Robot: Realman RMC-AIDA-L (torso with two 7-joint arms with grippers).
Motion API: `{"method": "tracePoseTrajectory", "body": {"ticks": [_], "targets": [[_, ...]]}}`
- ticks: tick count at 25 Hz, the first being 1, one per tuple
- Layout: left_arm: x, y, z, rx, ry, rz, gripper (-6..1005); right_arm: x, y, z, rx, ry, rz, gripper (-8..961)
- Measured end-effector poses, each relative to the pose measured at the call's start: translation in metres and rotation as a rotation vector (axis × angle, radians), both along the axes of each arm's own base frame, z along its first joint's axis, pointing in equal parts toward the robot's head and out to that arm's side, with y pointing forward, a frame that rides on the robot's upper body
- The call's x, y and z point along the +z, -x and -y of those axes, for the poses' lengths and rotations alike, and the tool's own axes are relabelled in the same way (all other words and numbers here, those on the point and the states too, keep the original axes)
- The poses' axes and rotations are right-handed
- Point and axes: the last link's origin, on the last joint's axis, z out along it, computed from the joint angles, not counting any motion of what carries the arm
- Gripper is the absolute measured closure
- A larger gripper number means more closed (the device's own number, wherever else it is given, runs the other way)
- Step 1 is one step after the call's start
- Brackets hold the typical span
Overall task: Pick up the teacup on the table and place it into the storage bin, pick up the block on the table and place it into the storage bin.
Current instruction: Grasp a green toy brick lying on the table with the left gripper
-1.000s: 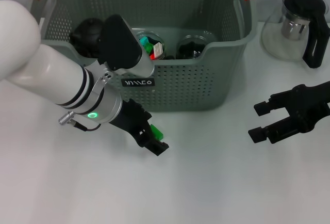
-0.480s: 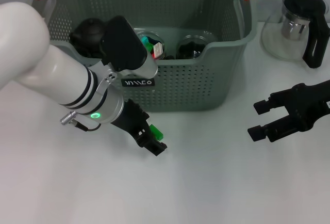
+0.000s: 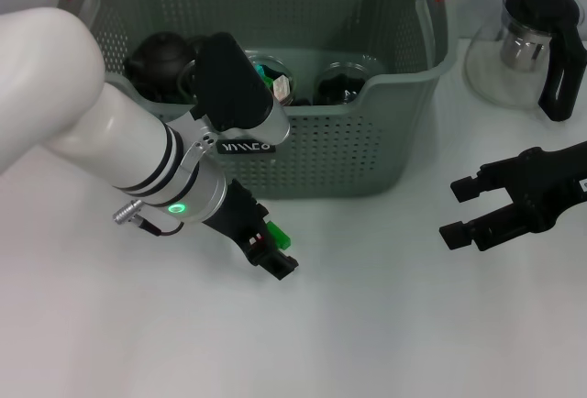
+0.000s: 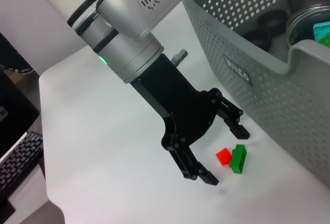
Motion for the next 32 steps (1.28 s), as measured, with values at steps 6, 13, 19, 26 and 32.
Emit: {"method": "tracePoseTrajectory", "body": {"ticks": [6, 13, 19, 26, 32], "targets": [[-0.0022, -0.0036, -0.0005, 0.037, -0.015, 0.007, 98, -0.0009, -0.0007, -0.0007, -0.004, -0.004, 0.001, 6], [-0.0028, -0.0058, -0.0018, 0.062, -0.035, 0.012, 99, -0.0026, -0.0020, -0.0013, 0.000, -0.003, -0.001, 6], [-0.0041, -0.0090, -0.0036, 0.068, -0.044, 0.011, 101, -0.0027, -0.0020, -0.0015, 0.002, -0.004, -0.001, 7], [-0.0063, -0.0079, -0.0029, 0.069, -0.047, -0.010, 107, -0.0026, -0.0022, -0.0015, 0.001, -0.004, -0.001, 7], [-0.0074, -0.0082, -0.0021, 0.077, -0.048, -0.010, 112, -0.0030, -0.0023, -0.0011, 0.000, -0.004, -0.003, 6]]}}
